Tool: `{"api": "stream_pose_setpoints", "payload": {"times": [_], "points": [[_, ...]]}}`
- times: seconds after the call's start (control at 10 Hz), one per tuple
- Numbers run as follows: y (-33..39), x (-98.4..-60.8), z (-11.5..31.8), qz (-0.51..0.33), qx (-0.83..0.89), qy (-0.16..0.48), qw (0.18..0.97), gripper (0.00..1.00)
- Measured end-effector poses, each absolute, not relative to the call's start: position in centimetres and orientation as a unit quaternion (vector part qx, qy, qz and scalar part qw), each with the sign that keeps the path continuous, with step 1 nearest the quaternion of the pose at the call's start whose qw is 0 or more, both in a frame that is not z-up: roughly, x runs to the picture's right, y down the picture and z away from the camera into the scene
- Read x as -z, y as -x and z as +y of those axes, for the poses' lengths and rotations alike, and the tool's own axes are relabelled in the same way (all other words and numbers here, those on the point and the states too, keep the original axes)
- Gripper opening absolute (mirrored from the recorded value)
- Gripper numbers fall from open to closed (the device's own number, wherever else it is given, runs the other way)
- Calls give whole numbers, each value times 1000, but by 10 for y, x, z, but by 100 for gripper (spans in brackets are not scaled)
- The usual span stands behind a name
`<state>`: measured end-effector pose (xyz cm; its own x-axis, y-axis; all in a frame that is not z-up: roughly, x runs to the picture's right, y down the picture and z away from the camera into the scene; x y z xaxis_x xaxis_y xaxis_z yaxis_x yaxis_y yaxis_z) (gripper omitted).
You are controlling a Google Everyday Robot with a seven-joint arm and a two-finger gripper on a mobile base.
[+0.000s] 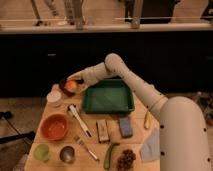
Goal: Place apple in paper cup
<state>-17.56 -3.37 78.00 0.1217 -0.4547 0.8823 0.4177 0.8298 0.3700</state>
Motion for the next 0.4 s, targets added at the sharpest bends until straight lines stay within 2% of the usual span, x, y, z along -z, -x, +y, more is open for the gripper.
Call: {"api": "stream_pose_setpoints", "payload": {"times": [0.4], "points": [[185, -783, -34, -604, 292, -11, 742, 0]]}}
